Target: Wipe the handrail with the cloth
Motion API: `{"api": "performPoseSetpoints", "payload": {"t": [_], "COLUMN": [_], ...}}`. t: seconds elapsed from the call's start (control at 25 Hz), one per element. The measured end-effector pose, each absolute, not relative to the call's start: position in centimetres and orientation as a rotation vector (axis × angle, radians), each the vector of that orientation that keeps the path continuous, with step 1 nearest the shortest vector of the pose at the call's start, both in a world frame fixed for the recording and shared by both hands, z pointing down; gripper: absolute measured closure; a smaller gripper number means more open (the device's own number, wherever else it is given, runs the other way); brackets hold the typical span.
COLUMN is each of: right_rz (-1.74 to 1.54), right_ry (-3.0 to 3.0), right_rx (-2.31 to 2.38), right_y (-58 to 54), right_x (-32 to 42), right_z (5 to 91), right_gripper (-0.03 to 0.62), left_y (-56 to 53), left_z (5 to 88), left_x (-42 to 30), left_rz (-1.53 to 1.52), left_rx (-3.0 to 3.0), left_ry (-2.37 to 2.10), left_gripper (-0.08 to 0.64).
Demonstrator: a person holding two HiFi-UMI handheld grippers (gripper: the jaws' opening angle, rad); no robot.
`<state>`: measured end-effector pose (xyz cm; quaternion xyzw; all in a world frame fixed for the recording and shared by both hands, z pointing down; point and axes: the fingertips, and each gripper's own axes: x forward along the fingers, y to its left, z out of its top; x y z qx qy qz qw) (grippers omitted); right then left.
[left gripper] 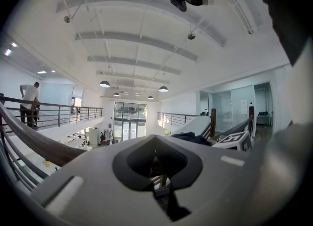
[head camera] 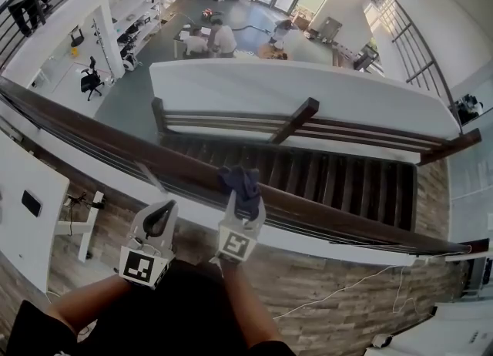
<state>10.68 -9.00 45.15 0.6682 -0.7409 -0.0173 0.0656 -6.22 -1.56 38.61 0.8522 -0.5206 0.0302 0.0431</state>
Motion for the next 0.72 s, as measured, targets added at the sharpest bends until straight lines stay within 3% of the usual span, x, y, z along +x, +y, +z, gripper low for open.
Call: {"api": "performPoseSetpoints", "payload": {"t": [0.72], "right_rz": [-0.087], "right_ry": [-2.255], "right_rx": [1.936], "right_y": [-8.2], "right_x": [14.9], "right_z": [45.1], "right_gripper": [0.420], "left_y": [0.1], "left_z": [38.9], "left_x": [-2.2], "left_rz": [0.066], "left_rx": [2.546], "left_ry": [-1.634], "left_gripper": [0.560]}}
